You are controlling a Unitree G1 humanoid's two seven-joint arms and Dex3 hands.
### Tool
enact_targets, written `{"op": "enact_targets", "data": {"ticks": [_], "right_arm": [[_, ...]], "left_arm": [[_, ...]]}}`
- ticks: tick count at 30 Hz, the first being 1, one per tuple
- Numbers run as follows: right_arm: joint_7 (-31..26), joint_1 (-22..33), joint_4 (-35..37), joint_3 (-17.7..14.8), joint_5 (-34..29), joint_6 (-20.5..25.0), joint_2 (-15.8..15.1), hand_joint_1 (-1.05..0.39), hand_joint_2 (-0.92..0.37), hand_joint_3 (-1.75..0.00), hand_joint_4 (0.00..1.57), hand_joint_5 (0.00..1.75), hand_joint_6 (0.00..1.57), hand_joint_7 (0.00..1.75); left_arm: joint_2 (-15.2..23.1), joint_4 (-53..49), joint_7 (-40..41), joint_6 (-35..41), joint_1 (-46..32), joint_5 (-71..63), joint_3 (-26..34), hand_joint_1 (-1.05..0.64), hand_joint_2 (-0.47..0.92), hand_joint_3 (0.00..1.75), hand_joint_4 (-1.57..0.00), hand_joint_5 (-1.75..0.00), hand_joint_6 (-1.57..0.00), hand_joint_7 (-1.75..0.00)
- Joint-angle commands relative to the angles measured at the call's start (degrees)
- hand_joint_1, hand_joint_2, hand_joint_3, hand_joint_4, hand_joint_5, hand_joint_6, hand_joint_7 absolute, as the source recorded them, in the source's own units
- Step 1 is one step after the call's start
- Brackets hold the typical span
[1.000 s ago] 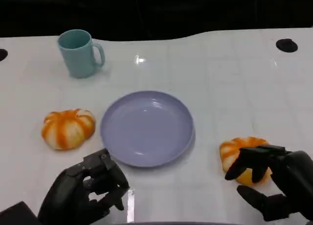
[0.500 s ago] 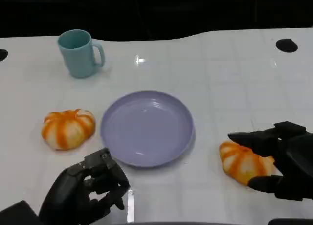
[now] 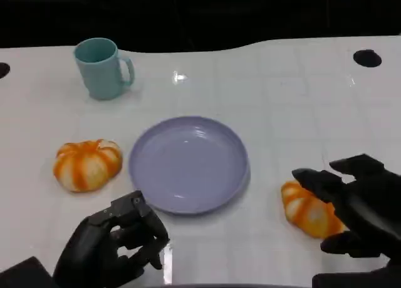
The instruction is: Grasp the bread from the table and place it into the plate.
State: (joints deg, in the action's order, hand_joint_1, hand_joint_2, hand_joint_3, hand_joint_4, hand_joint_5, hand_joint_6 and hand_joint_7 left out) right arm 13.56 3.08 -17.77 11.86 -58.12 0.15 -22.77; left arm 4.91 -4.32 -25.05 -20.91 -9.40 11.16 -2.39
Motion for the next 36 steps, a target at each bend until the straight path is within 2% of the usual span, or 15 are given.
{"op": "enact_targets", "data": {"ticks": [1,11,17,20,21,22,24,25,26,28,29,30,31,34,36], "right_arm": [[-2.46,-2.6,5.5,1.83,-1.12,0.57,-0.42,-0.62,-0.8,0.0,0.09,0.42,0.31,0.01],[-5.37,-9.91,18.75,7.4,-3.63,3.17,0.03,-0.65,-0.87,-0.02,0.1,0.4,0.28,0.0],[-11.49,-13.77,27.55,10.49,-3.41,3.03,1.3,-0.62,-0.92,-0.01,0.18,0.36,0.33,0.01],[-19.17,-15.67,33.66,10.62,-0.55,-0.24,2.33,-0.41,-0.91,-0.01,0.6,0.29,0.59,0.06],[-22.65,-16.18,35.96,10.08,1.39,-2.6,2.71,-0.28,-0.9,0.0,0.89,0.41,0.82,0.12],[-25.12,-16.61,37.68,9.82,2.82,-4.3,2.88,-0.22,-0.9,0.0,0.97,0.73,1.01,0.15],[-30.13,-17.52,40.97,9.82,4.53,-7.26,2.88,-0.16,-0.9,0.0,0.94,1.29,1.23,0.17],[-32.17,-17.95,42.32,10.05,4.88,-8.34,2.75,-0.13,-0.9,-0.02,0.92,1.56,1.08,0.85],[-33.69,-18.32,43.39,10.3,5.16,-9.15,2.62,-0.11,-0.9,-0.03,0.91,1.65,0.94,1.22],[-36.05,-19.09,45.19,10.48,5.92,-10.8,2.42,-0.14,-0.9,-0.12,0.88,1.73,0.76,1.59],[-36.91,-19.39,45.79,10.53,6.2,-11.37,2.37,-0.14,-0.83,-0.29,0.89,1.74,0.74,1.63],[-37.33,-19.56,45.87,10.52,6.41,-11.64,2.35,-0.15,-0.67,-0.66,0.88,1.74,0.71,1.68],[-37.56,-19.71,45.85,10.56,6.51,-11.71,2.34,-0.16,-0.59,-0.82,0.88,1.74,0.7,1.7],[-38.18,-20.21,45.56,10.49,7.2,-12.06,2.65,-0.15,-0.49,-1.0,0.87,1.75,0.71,1.68],[-38.93,-20.5,45.28,10.37,7.59,-12.4,2.92,-0.15,-0.43,-1.09,0.89,1.75,0.79,1.5]], "left_arm": [[0.0,1.32,0.92,1.0,-0.43,-0.12,-0.02,-0.54,0.92,0.3,-0.68,-1.75,-0.58,-1.57],[-0.06,1.87,0.78,1.02,-0.66,-0.08,-0.02,-0.53,0.92,0.31,-0.68,-1.75,-0.58,-1.57],[0.01,1.78,0.62,0.72,-0.66,-0.04,0.03,-0.53,0.92,0.31,-0.68,-1.75,-0.58,-1.56],[-0.03,1.86,0.76,0.52,-0.73,-0.15,0.09,-0.51,0.92,0.31,-0.67,-1.75,-0.58,-1.56],[-0.03,1.99,0.95,0.62,-0.8,-0.34,0.1,-0.51,0.92,0.32,-0.67,-1.75,-0.58,-1.56],[-0.02,2.1,1.1,0.73,-0.86,-0.47,0.11,-0.52,0.92,0.31,-0.67,-1.75,-0.58,-1.56],[-0.04,2.05,1.06,0.66,-0.84,-0.45,0.11,-0.52,0.92,0.31,-0.67,-1.75,-0.57,-1.56],[-0.07,1.93,0.95,0.53,-0.79,-0.39,0.13,-0.51,0.92,0.31,-0.67,-1.75,-0.57,-1.56],[-0.09,1.84,0.88,0.44,-0.75,-0.35,0.14,-0.51,0.92,0.31,-0.67,-1.75,-0.57,-1.56],[-0.09,1.74,0.65,0.63,-0.61,-0.13,0.12,-0.51,0.92,0.31,-0.67,-1.75,-0.57,-1.56],[-0.06,1.69,0.68,0.63,-0.55,-0.24,0.11,-0.51,0.92,0.31,-0.67,-1.75,-0.57,-1.56],[-0.08,1.53,0.69,0.5,-0.47,-0.32,0.1,-0.51,0.92,0.31,-0.67,-1.75,-0.57,-1.56],[-0.11,1.41,0.76,0.36,-0.4,-0.42,0.1,-0.51,0.92,0.31,-0.67,-1.75,-0.57,-1.57],[-0.15,1.43,0.96,0.38,-0.39,-0.7,0.05,-0.51,0.92,0.31,-0.67,-1.75,-0.57,-1.57],[-0.22,1.76,1.08,0.69,-0.54,-0.69,0.01,-0.51,0.92,0.31,-0.67,-1.75,-0.57,-1.56]]}}
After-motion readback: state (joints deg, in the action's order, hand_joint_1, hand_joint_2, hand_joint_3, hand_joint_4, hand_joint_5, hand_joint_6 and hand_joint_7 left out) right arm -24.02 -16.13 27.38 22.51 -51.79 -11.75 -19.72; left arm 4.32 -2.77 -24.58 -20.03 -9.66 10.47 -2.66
